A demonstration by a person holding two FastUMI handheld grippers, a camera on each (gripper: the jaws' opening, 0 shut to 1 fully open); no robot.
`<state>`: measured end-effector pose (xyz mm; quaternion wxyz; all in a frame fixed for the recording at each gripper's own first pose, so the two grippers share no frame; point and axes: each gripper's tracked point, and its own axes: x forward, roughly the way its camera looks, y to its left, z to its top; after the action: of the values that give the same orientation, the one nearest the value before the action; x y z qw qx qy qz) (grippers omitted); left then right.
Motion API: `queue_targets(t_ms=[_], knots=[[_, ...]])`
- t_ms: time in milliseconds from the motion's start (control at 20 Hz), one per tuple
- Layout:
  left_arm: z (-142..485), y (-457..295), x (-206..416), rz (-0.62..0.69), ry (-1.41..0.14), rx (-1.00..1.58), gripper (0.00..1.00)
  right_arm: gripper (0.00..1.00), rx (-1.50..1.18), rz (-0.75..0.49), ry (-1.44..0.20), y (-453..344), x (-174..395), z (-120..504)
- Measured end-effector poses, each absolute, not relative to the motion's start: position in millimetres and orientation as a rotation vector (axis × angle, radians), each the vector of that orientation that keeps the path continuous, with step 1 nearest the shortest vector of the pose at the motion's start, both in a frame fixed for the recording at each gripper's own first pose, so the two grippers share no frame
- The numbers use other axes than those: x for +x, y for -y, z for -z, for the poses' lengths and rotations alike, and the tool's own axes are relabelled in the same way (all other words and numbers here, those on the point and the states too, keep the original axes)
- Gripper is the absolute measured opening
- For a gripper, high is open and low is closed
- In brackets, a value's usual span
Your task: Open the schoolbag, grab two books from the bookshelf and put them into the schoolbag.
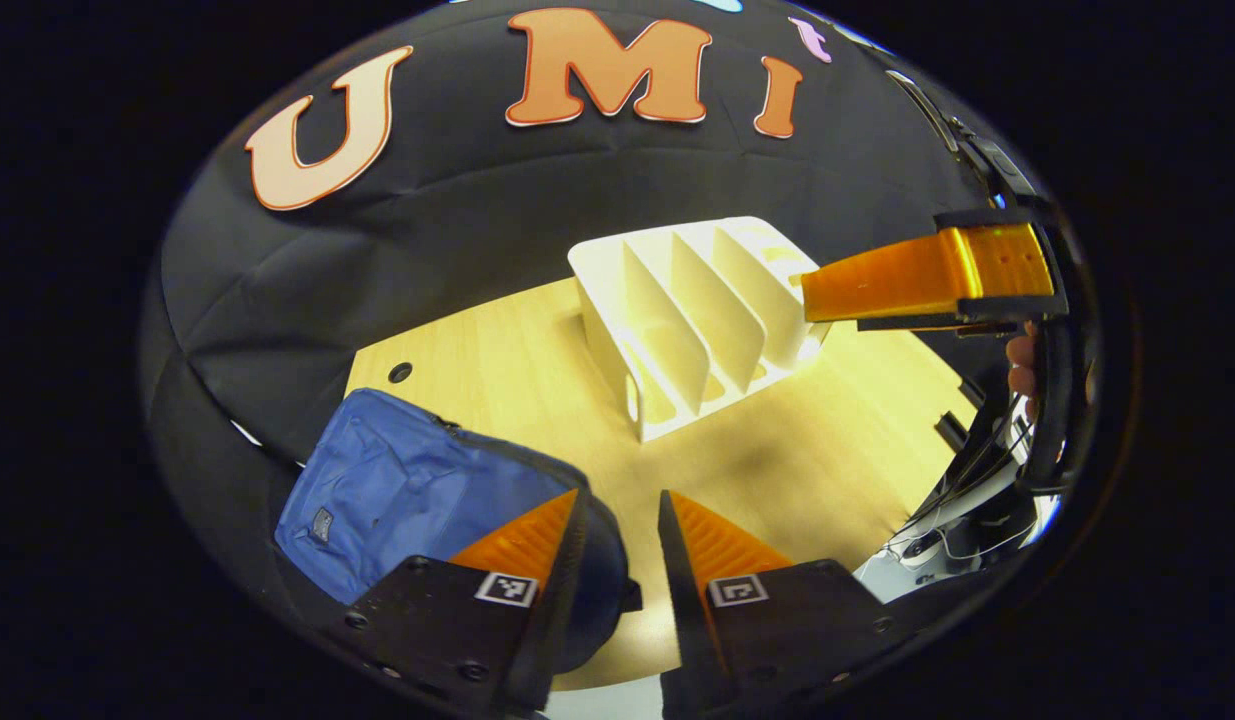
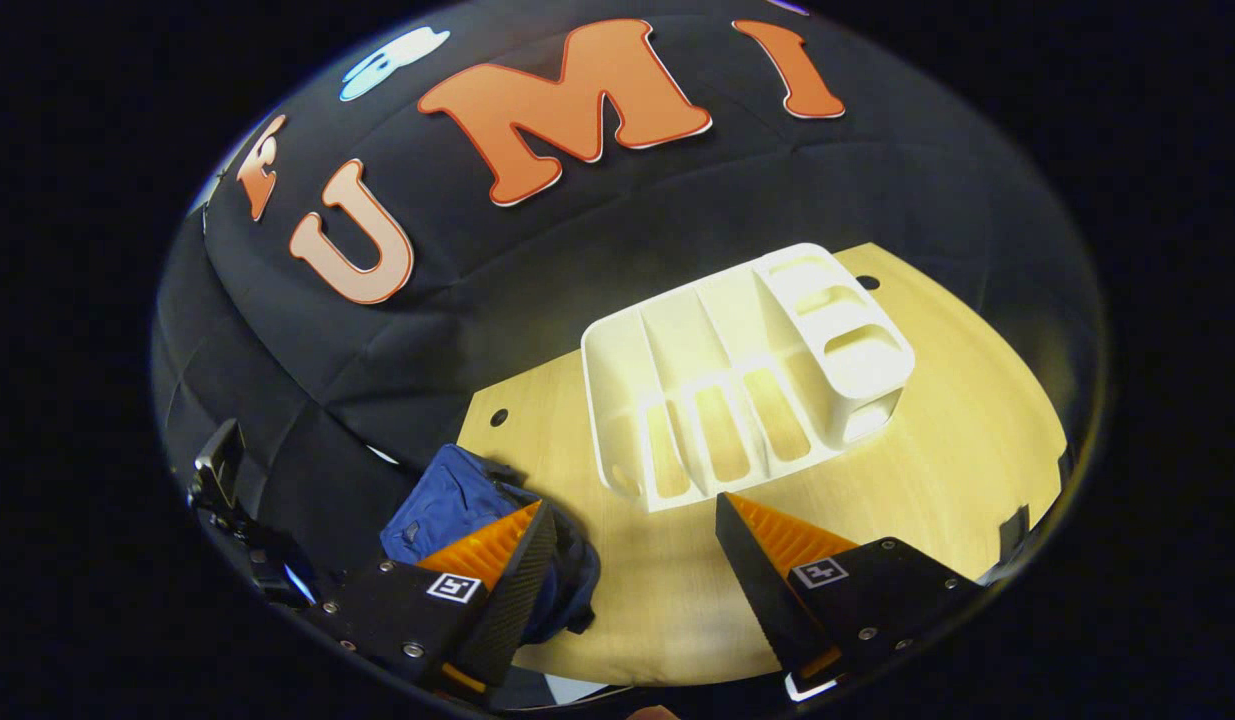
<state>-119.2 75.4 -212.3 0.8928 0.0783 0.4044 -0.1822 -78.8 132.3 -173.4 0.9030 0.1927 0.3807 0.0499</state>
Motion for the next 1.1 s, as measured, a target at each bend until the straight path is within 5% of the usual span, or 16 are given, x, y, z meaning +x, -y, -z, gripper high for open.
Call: queue_targets(t_ms=[200, 300, 600, 1100], knots=[[172, -61, -96, 0.334, -0.682, 0.150, 0.55, 0.97, 0.353, -0.080, -0.728, -114, -76, 158], [150, -57, -85, 0.300, -0.588, 0.142, 0.79, 0.97, 0.323, -0.063, -0.700, -102, -76, 150], [114, -60, -63, 0.203, -0.343, 0.060, 0.98, 0.97, 0.250, -0.026, -0.554, -80, -62, 105], [33, -85, -52, 0.081, 0.001, -0.033, 0.92, 0.97, 0.128, 0.020, -0.249, -57, -40, 28]])
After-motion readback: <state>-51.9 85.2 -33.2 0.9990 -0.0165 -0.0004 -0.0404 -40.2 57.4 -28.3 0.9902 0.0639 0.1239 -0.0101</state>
